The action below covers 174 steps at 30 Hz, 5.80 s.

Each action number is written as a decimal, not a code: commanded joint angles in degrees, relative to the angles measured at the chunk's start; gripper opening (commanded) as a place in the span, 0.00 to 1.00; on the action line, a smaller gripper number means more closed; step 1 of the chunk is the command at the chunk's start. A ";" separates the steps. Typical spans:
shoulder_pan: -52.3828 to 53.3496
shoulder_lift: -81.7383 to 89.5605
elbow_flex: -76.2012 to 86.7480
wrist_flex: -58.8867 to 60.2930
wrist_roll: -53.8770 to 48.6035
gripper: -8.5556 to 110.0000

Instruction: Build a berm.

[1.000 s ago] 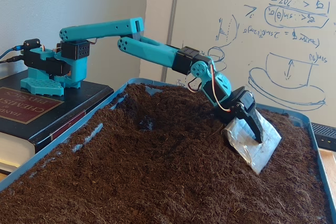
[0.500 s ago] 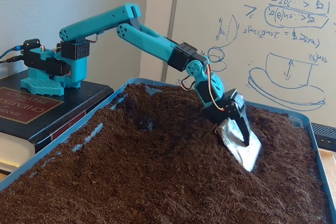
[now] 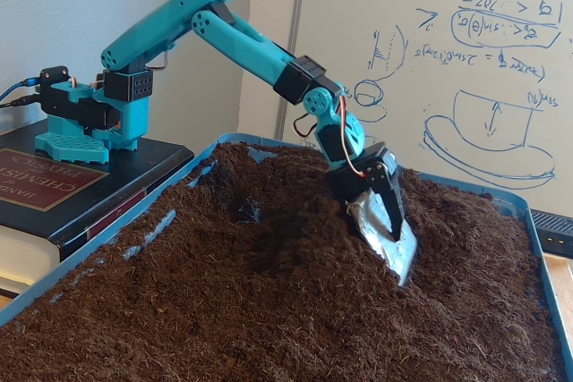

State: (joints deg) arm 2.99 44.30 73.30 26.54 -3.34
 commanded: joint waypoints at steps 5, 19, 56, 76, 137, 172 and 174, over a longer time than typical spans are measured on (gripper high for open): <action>0.79 9.14 10.37 0.97 -0.62 0.08; -4.66 24.70 -2.20 0.79 0.44 0.07; -17.05 -19.34 -33.22 14.68 12.04 0.07; -17.14 4.04 -9.49 31.38 11.95 0.07; 13.89 -18.02 -13.71 -13.71 -6.42 0.07; 12.04 21.09 33.31 -12.22 -6.33 0.07; 11.95 28.39 32.26 -6.68 -6.33 0.07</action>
State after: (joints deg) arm 15.82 62.75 105.03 14.24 -9.67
